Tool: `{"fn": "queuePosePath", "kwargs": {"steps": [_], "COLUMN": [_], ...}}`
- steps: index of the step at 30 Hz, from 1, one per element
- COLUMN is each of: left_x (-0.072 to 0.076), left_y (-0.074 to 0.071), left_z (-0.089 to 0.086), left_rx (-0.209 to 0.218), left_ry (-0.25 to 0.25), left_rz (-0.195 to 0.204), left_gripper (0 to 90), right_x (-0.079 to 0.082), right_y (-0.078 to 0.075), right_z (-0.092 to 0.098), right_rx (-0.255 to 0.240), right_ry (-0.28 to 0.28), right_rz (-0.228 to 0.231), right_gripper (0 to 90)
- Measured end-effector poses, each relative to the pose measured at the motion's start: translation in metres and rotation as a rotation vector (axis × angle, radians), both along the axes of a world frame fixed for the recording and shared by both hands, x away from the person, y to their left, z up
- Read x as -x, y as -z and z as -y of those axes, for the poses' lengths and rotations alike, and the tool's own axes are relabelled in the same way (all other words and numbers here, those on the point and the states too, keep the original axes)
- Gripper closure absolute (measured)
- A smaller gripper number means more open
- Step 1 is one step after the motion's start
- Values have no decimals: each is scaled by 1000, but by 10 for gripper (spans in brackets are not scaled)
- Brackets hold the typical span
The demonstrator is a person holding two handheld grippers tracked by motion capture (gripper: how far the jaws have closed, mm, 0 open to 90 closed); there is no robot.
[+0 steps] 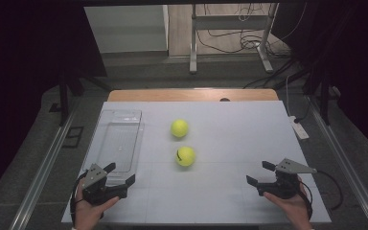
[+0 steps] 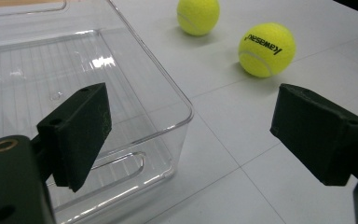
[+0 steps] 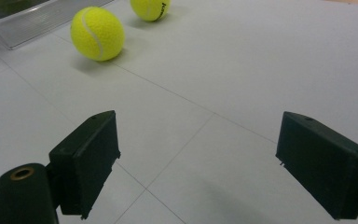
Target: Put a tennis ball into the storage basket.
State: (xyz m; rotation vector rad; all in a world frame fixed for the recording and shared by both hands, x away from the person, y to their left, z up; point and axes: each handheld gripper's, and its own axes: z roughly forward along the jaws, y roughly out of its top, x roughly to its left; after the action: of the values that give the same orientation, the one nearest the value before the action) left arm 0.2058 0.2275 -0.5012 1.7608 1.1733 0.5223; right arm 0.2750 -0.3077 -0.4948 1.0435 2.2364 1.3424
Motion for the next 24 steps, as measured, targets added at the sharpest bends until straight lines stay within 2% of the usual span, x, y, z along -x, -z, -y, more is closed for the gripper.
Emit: {"fn": "queuePosePath", "kwargs": {"steps": [17,20,24], "left_x": [2,1,0], "left_y": [-1,-1,-1], "left_z": [7,8,8], "left_rx": [-21,-35,-28], "left_ry": [-6,-9,-8], "left_rz": [3,11,14], "left_gripper": [128,128,130], "right_x": [-3,-1,0], "right_y": [1,1,-1], "right_z": [1,1,2], "right_rx": [-11,-16,-20], "right_ry": [-18,-18,-18], "right_rz": [-1,-1,4], "right_gripper": [135,136,140]}}
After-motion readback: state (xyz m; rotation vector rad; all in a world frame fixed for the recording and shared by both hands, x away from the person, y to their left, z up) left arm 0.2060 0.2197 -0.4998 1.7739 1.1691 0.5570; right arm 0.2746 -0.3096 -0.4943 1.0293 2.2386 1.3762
